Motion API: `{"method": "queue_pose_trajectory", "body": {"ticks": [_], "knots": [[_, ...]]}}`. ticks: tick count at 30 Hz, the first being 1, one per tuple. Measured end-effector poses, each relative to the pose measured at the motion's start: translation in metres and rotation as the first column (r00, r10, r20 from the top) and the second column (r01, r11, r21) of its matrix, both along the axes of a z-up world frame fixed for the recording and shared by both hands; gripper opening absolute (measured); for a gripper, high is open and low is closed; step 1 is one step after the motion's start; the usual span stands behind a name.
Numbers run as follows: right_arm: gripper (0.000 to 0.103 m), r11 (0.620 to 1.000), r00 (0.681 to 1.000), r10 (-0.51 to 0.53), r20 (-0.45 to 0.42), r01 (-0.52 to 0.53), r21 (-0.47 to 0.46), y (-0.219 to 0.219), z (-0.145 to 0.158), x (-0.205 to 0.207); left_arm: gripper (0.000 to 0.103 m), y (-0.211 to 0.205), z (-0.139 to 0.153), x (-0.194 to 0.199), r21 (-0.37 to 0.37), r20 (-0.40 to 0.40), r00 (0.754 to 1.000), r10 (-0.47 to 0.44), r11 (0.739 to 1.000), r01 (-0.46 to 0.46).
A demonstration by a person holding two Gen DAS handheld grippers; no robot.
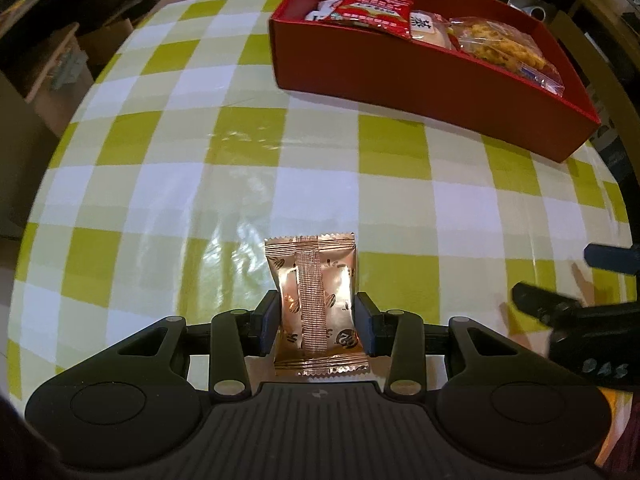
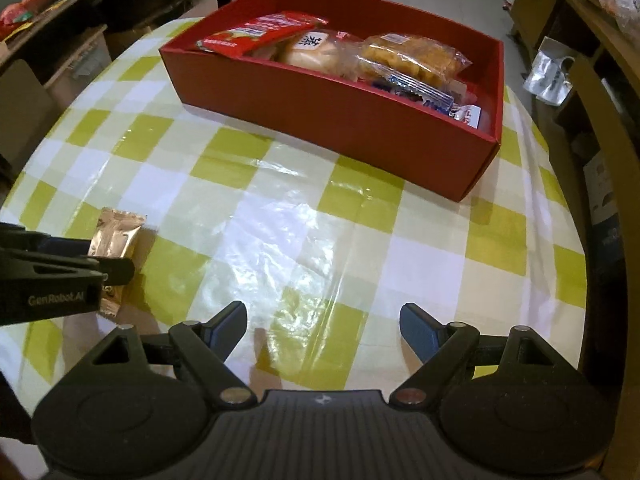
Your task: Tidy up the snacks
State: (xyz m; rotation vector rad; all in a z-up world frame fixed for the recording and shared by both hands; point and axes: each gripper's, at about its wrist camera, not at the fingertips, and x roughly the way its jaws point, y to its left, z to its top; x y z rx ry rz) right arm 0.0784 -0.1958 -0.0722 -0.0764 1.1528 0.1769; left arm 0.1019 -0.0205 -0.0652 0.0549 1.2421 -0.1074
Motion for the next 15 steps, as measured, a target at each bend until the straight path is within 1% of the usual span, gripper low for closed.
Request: {"method": "queue_pose_trajectory", "body": {"ticks": [5,9,10,13,15], "knots": [[0.091,1.000,1.000,0.024,-0.008,-0.024,-0.006,0.009,-0.006,0.007,0.048,-0.018,-0.003,0.003,0.003,-0.003,0.999,-0.041,0.999,0.041],[0.091,0.998,0.999,0.047,-0.003,-0.047,-0.042,0.015,-0.009,0.009,0.048,-0.025,-0.008,0.002,0.039,0.000,0.998,-0.059,0.998,0.059],[0.091,0.998,0.999,0.049,0.000,-0.049,-0.046,0.015,-0.008,0.010,0.048,-0.025,-0.008,0.002,0.036,0.001,0.998,-0.058,0.998,0.057],[0.091,0.999,1.000,0.015,0.005,-0.014,-0.036,0.006,-0.004,0.014,0.048,-0.025,-0.003,0.002,0.010,0.006,0.997,-0.072,0.997,0.072],[0.091,0.999,0.999,-0.035,-0.001,0.035,-0.005,-0.004,-0.002,0.018,0.048,-0.026,-0.003,0.000,0.013,0.009,0.996,-0.093,0.996,0.093]]}}
